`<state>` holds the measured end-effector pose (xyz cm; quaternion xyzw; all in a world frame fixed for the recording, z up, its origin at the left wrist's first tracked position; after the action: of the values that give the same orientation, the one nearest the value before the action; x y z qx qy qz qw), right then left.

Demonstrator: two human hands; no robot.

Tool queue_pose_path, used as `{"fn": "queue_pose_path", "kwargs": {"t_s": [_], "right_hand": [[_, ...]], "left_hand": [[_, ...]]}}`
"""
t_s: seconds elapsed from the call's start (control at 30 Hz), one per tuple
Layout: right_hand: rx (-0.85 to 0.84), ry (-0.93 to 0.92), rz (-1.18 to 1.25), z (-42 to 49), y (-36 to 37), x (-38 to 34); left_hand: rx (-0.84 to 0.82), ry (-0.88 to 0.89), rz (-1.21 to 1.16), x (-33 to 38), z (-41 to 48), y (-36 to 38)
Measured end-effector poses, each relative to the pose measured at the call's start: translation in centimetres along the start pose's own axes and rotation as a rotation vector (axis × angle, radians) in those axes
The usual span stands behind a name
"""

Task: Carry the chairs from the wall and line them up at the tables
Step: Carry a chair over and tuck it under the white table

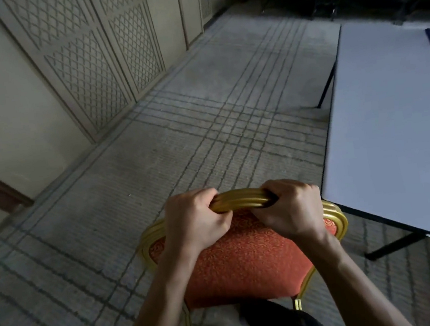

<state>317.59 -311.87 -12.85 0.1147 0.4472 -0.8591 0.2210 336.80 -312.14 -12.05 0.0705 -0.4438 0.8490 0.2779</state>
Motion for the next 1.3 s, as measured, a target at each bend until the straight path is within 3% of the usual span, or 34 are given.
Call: {"fn": "queue_pose_path", "kwargs": {"t_s": [0.27,0.87,1.3], "right_hand": [[0.013,0.091,0.003,13.8,10.6,10.4],[0.07,0.166,-0.124,44.5,26.4,26.7],[0.192,0.402,-0.266,61.7,31.1,40.4]], "left_hand": [[-0.083,0.06,-0.01,-6.0,15.6,13.1],[-0.159,0.06,-0.124,-17.5,47.6,36.4],[-0.298,0.294,-0.307,-17.3,70.9,53.5]]}}
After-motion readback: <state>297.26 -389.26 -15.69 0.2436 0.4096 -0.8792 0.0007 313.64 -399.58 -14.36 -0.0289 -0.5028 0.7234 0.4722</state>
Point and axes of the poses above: each hand's wrist, its own z-axis towards the middle knuckle, its own y-axis out of the palm, x = y × z, the point moved 6 cm from there along z, towards the middle knuckle, and after that the axes turned 5 degrees about x, right-handed, at the moved point
